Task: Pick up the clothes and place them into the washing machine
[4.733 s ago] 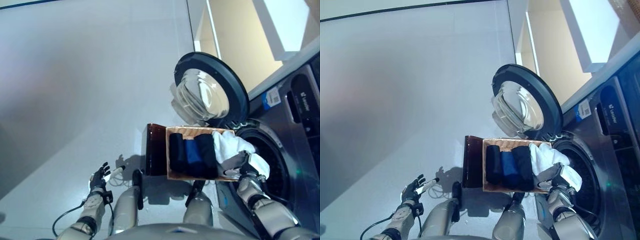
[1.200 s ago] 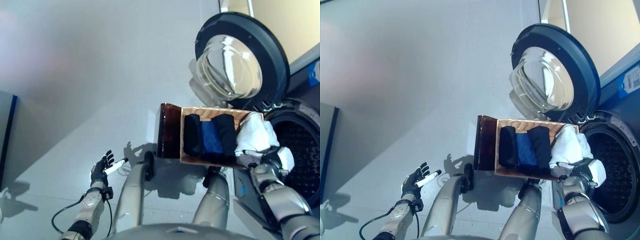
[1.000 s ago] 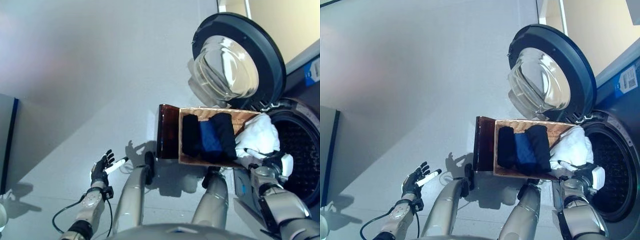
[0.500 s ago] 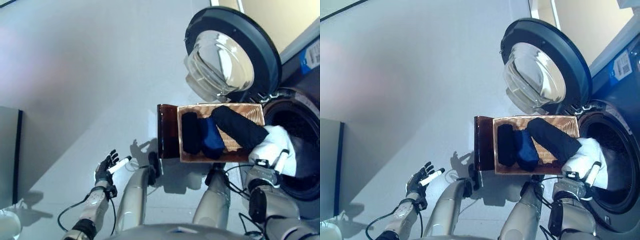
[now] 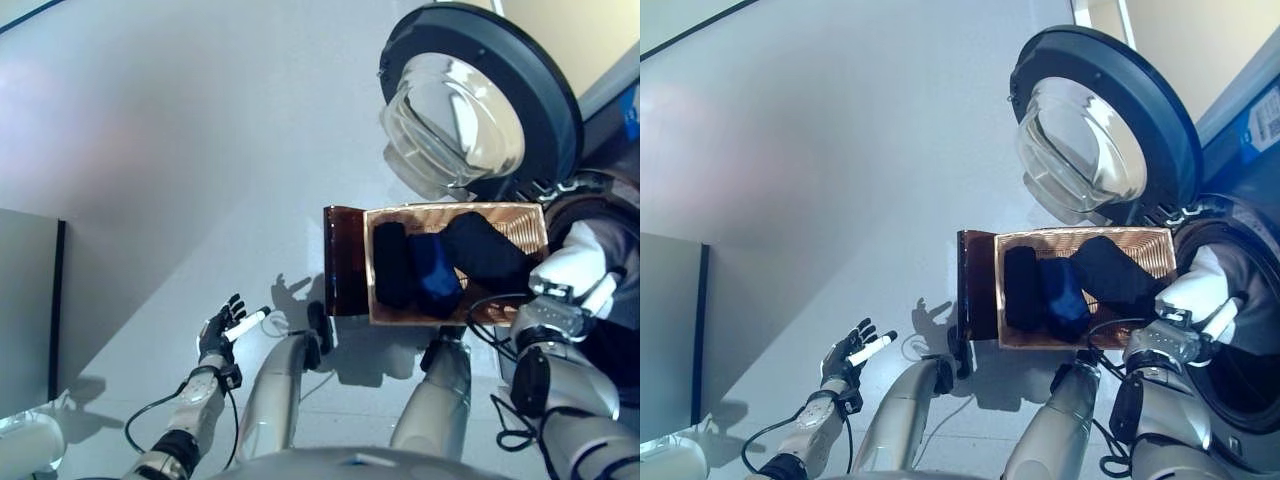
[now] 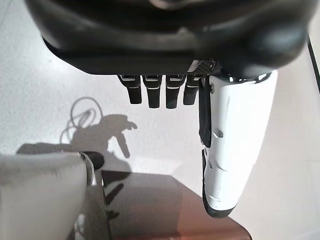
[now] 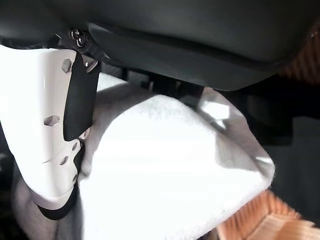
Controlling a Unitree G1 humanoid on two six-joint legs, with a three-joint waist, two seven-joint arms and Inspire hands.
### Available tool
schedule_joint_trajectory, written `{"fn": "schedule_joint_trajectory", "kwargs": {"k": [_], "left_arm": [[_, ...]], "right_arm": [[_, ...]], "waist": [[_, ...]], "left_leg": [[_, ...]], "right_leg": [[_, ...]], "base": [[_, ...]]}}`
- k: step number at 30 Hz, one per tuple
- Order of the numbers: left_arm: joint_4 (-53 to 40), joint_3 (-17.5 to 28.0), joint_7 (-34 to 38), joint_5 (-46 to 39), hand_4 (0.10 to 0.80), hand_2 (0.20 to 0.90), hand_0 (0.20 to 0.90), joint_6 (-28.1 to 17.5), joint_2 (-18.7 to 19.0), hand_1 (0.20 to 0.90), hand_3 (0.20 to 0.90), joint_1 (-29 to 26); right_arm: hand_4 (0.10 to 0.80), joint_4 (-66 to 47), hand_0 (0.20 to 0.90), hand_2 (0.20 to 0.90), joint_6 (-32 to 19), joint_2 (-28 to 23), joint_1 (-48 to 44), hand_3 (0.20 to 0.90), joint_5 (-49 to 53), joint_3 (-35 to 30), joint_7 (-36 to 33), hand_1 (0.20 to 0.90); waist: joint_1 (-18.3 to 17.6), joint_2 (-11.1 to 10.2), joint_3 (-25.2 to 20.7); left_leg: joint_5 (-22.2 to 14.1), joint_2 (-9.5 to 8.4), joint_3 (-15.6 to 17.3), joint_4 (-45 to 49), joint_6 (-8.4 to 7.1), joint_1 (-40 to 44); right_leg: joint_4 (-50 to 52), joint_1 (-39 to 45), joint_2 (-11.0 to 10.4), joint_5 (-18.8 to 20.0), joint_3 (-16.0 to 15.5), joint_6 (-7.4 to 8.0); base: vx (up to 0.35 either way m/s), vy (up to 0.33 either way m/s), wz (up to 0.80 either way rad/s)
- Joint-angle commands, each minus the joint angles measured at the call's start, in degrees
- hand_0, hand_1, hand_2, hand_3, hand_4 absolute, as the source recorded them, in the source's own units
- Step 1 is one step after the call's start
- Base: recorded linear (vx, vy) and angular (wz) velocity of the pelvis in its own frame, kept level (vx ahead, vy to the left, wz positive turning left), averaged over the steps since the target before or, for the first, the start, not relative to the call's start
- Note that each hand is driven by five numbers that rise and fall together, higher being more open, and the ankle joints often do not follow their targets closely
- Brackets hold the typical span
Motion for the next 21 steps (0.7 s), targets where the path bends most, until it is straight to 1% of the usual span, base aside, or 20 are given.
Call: {"fn": "schedule_joint_trajectory", "kwargs": {"k": [1, 2, 6, 8, 10, 11, 12, 13, 14, 15, 16, 18, 19, 21], "left_arm": [[1.0, 1.6, 1.8, -0.7, 0.8, 0.9, 0.9, -2.6, 3.3, 0.9, 0.9, 0.5], [1.4, 1.5, 1.9, -0.8, 0.8, 0.9, 0.9, -2.4, 3.4, 0.9, 0.9, 0.6], [1.5, 1.6, 2.2, -1.4, 0.8, 0.9, 0.9, -2.0, 3.5, 0.9, 0.9, 0.5], [1.2, 1.8, 2.3, -1.4, 0.8, 0.9, 0.9, -1.9, 3.7, 0.9, 0.9, 0.9], [1.0, 2.0, 2.4, -1.3, 0.8, 0.9, 0.9, -1.9, 3.9, 0.9, 0.9, 1.1], [0.8, 2.1, 2.4, -1.2, 0.8, 0.9, 0.9, -1.9, 3.9, 0.9, 0.9, 1.2], [0.4, 2.1, 2.5, -1.4, 0.8, 0.9, 0.9, -2.0, 4.0, 0.9, 0.9, 1.4], [-0.1, 2.3, 2.5, -1.5, 0.8, 0.9, 0.9, -2.2, 4.2, 0.9, 0.9, 1.5], [-0.7, 2.5, 2.7, -1.2, 0.8, 0.9, 0.9, -2.2, 4.4, 0.9, 0.9, 1.5], [-0.7, 2.5, 2.7, -1.2, 0.8, 0.9, 0.9, -2.2, 4.4, 0.9, 0.9, 1.5], [-2.6, 2.8, 2.9, -1.6, 0.8, 0.9, 0.9, -2.7, 4.6, 0.9, 0.9, 2.0], [-4.7, 2.5, 2.9, -1.4, 0.8, 0.9, 0.9, -2.7, 4.9, 0.9, 0.9, 2.4], [-5.5, 2.3, 2.8, -1.1, 0.8, 0.9, 0.9, -2.8, 5.4, 0.9, 0.9, 2.7], [-6.3, 2.4, 2.8, -0.9, 0.8, 0.9, 0.9, -2.9, 5.6, 0.9, 0.9, 3.0]], "right_arm": [[0.3, -2.3, 0.2, 0.2, -8.7, -10.3, -1.9, 0.2, -0.8, -0.6, -0.4, 0.2], [0.3, -2.6, 0.2, 0.2, -9.6, -11.1, -2.2, 0.2, -0.5, -1.1, -1.2, 0.2], [0.3, -1.0, 0.2, 0.2, -9.7, -13.5, -2.3, 0.2, -1.4, -2.3, -3.7, 0.2], [0.3, 0.2, 0.2, 0.2, -9.8, -14.4, -2.2, 0.2, -1.5, -3.1, -4.6, 0.2], [0.3, -0.1, 0.2, 0.2, -10.5, -14.2, -2.5, 0.2, -2.1, -2.8, -5.4, 0.2], [0.3, 0.0, 0.2, 0.2, -9.9, -14.8, -2.4, 0.2, -2.2, -3.1, -5.6, 0.2], [0.3, 0.0, 0.2, 0.2, -10.3, -14.6, -2.5, 0.2, -2.9, -2.7, -5.9, 0.2], [0.3, -0.2, 0.2, 0.2, -10.1, -14.9, -3.1, 0.2, -3.4, -2.1, -6.3, 0.2], [0.3, 0.3, 0.2, 0.2, -9.3, -16.0, -3.2, 0.2, -4.0, -1.9, -6.4, 0.2], [0.3, 0.4, 0.2, 0.2, -9.3, -16.0, -3.2, 0.2, -4.0, -1.9, -6.4, 0.2], [0.3, -0.3, 0.2, 0.2, -10.3, -16.4, -4.1, 0.2, -4.9, -1.1, -7.0, 0.2], [0.3, -0.2, 0.2, 0.2, -10.4, -17.8, -4.5, 0.2, -5.4, -0.7, -7.4, 0.2], [0.3, 0.3, 0.2, 0.2, -10.6, -19.3, -5.1, 0.2, -5.6, -0.3, -7.8, 0.2], [0.3, 0.4, 0.2, 0.2, -10.8, -20.0, -5.5, 0.2, -5.8, -0.1, -8.1, 0.2]], "waist": [[-0.6, 0.4, -2.7], [-0.8, 0.5, -2.7], [-0.9, 0.7, -2.8], [-0.9, 0.8, -3.0], [-0.9, 0.9, -2.9], [-1.0, 0.9, -2.8], [-1.1, 1.0, -2.6], [-0.9, 1.1, -2.8], [-1.0, 1.2, -2.7], [-1.0, 1.2, -2.6], [-0.9, 1.3, -2.5], [-0.9, 1.3, -2.6], [-0.8, 1.4, -2.5], [-0.8, 1.4, -2.4]], "left_leg": [[-1.6, 3.56, -2.1, 0.2, -7.15, 1.6], [-1.9, 3.58, -2.3, 1.0, -7.05, 1.6], [-3.4, 4.32, -2.7, 4.1, -7.02, 0.3], [-4.2, 4.68, -2.7, 5.6, -7.0, -0.4], [-4.5, 4.85, -2.6, 6.7, -6.94, -1.1], [-4.9, 5.04, -2.6, 7.4, -6.87, -1.5], [-5.5, 5.16, -2.7, 8.7, -6.74, -2.0], [-6.7, 5.3, -3.2, 9.5, -6.85, -2.1], [-7.5, 5.48, -3.3, 10.7, -6.85, -2.7], [-7.3, 5.48, -3.2, 10.8, -6.8, -2.9], [-7.9, 5.77, -3.3, 12.4, -6.68, -3.9], [-9.0, 6.01, -3.3, 14.0, -6.66, -4.6], [-9.8, 6.24, -3.4, 15.3, -6.63, -4.9], [-10.0, 6.34, -3.6, 16.3, -6.54, -5.5]], "right_leg": [[-3.3, 2.0, -1.5, 5.0, 3.4, -0.34], [-2.6, 1.7, -1.2, 4.7, 3.8, -0.55], [0.7, 0.3, -0.8, 2.9, 4.8, -0.99], [2.2, -0.7, -0.6, 2.0, 5.2, -1.17], [3.1, -1.3, -0.4, 1.6, 5.4, -1.41], [3.8, -1.8, -0.3, 1.2, 5.7, -1.5], [4.9, -2.6, -0.2, 0.8, 6.1, -1.66], [6.1, -2.9, 0.2, -0.5, 6.8, -1.37], [7.4, -3.7, 0.3, -1.4, 7.3, -1.4], [7.3, -3.9, 0.3, -1.2, 7.3, -1.51], [8.8, -5.0, 0.6, -2.0, 7.9, -1.79], [10.8, -6.0, 0.8, -3.4, 8.4, -1.99], [12.2, -6.5, 1.0, -4.4, 8.8, -2.13], [13.3, -7.1, 1.3, -4.8, 9.2, -2.41]], "base": [[0.0, 0.0, 0.0], [0.0, 0.0, 0.0], [-0.003, -0.021, -0.03], [-0.006, -0.023, 0.04], [-0.017, -0.009, 0.0], [-0.031, -0.011, -0.05], [0.048, -0.015, -0.07], [0.06, -0.014, -0.08], [0.058, -0.005, -0.09], [-0.03, -0.015, -0.08], [-0.029, -0.017, -0.08], [-0.008, -0.013, -0.02], [0.0, 0.0, 0.0], [-0.01, -0.001, -0.03]]}}
